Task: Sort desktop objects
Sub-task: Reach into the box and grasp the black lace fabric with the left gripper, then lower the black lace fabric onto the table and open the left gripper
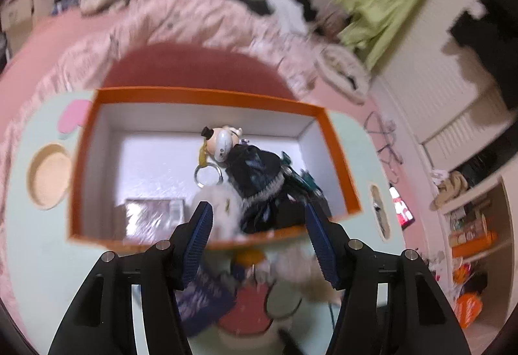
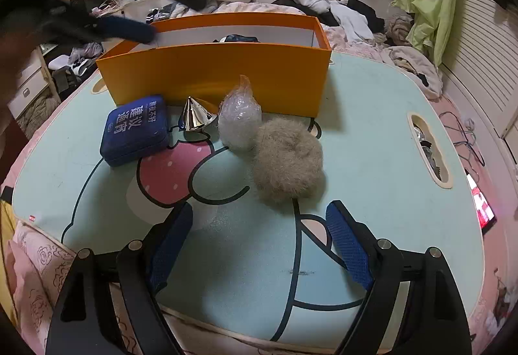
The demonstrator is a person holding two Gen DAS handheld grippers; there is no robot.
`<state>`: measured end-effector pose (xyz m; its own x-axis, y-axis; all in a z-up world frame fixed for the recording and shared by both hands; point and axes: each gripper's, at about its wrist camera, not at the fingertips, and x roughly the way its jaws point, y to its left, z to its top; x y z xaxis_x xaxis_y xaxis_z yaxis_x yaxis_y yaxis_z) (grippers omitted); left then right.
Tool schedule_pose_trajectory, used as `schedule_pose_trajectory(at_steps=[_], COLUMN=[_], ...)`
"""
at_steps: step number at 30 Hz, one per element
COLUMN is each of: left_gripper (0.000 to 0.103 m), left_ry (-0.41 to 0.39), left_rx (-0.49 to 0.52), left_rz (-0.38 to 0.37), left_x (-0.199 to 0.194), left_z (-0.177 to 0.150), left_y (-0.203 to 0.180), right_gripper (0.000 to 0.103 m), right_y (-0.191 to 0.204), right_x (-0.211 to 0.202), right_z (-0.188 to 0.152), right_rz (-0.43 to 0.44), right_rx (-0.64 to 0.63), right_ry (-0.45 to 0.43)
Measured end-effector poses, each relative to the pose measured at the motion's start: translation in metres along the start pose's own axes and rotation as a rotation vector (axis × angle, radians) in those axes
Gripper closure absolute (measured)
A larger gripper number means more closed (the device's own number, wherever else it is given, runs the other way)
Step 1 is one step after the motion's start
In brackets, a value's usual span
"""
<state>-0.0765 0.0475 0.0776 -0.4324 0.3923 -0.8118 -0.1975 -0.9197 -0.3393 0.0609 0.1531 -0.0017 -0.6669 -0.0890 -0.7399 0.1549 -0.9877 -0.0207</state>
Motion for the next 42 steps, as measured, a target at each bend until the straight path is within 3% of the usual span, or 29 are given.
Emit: schedule_pose_trajectory(at_steps=[6,8,11,14,17,19,21,22,23,28,31,37,42], left_gripper=[0.047,0.075,0.083,0.099,0.099,0.099,0.09,0.073,0.064,0.064,0.071,0.08,0.08], left_ry=[0.08,0.105,0.068,-0.036,-0.175,-0.208,-0.156,-0.097,-0.063,0.08,0.106,-0.028,-0.184], left_rx=[0.018,0.007,-0.048,-0.045,-0.038,-0.026,-0.026,-0.04,-0.045,-0.015,-0.039,-0.017,-0.063], left_rz=[0.129,0.085,0.006,-0.045,-0.057,-0.045,-0.03,-0.026,-0.031,0.035,0.033,-0.032,-0.185], left_x=[0.052,0.061,0.048,0.01,-0.033,-0.046,-0.038,-0.026,-0.015,0.05,0.069,0.029,-0.038], left_z=[0.025,0.028,0.026,0.018,0.004,-0.003,-0.002,0.003,0.008,0.023,0.027,0.02,0.003], left_y=[-0.014,-0.01,0.002,0.01,0.019,0.02,0.018,0.016,0.014,-0.008,-0.007,0.001,0.02], right_gripper=[0.019,0.019,0.019,0.019,0.019,0.019,0.018,0.018,0.018,0.018,0.018,0.018,0.018], right_y=[-0.002,-0.003,-0.004,-0.004,-0.004,-0.005,-0.004,-0.004,-0.004,-0.008,-0.008,-0.007,-0.008], right_x=[-0.003,-0.003,-0.005,-0.007,-0.008,-0.008,-0.008,-0.008,-0.008,-0.007,-0.007,-0.008,-0.009], right_z=[0.002,0.003,0.002,0.001,0.002,0.002,0.002,0.002,0.002,0.004,0.003,0.003,0.002], right_rz=[0.004,0.007,0.016,0.02,0.019,0.017,0.018,0.017,0.016,0.014,0.021,0.023,0.02], right_rx=[-0.001,0.0,0.005,0.01,0.01,0.008,0.009,0.01,0.009,0.005,0.011,0.013,0.009], right_ry=[-0.003,-0.004,-0.008,-0.012,-0.012,-0.01,-0.01,-0.01,-0.008,-0.007,-0.01,-0.012,-0.01])
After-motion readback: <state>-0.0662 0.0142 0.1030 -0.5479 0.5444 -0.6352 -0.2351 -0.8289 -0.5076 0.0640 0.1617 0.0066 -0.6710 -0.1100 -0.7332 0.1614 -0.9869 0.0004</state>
